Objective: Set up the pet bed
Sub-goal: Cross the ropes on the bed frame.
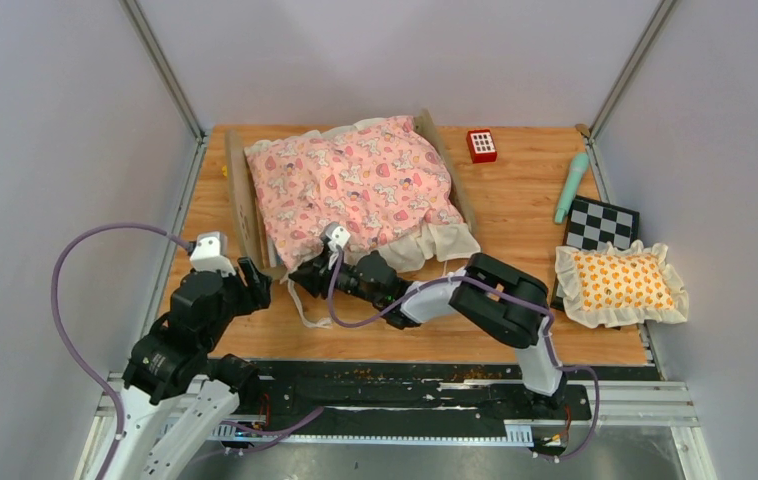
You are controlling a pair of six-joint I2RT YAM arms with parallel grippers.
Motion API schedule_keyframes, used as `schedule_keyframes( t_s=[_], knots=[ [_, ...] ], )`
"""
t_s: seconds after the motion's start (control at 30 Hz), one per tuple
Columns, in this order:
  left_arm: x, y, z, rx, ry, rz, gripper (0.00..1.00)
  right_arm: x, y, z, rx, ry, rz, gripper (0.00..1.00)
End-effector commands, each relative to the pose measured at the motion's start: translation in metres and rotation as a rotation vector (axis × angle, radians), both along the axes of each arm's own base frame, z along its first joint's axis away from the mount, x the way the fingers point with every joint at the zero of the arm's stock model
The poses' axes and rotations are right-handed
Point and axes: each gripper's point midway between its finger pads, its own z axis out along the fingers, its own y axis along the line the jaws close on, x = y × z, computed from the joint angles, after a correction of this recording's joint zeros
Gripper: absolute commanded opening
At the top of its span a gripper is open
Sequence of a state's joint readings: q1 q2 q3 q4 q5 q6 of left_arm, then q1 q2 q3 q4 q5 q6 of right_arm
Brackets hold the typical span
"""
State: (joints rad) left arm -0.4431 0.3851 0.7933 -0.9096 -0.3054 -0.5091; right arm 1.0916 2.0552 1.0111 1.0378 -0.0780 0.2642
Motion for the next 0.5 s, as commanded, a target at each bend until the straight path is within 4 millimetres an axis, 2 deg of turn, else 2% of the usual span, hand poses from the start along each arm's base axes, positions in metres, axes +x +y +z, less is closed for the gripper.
schedule_keyframes(
  t_s=[0.0,0.2,0.47],
  knots=[
    [0.019,-0.019,0.014,-0.071,-0.122,-0.058,0.70,-0.002,-0.010,0.069,0.090,-0.102,0.056,0.26],
    [0.031,-0.035,0.004,-0.088,-0.189,-0.125,0.70,-0.001,-0.015,0.079,0.051,-0.124,0.107,0.25],
    [0.036,-0.055,-0.006,-0.114,-0.232,-0.229,0.69,0.014,-0.029,0.088,0.078,-0.082,0.147,0.15]
  ],
)
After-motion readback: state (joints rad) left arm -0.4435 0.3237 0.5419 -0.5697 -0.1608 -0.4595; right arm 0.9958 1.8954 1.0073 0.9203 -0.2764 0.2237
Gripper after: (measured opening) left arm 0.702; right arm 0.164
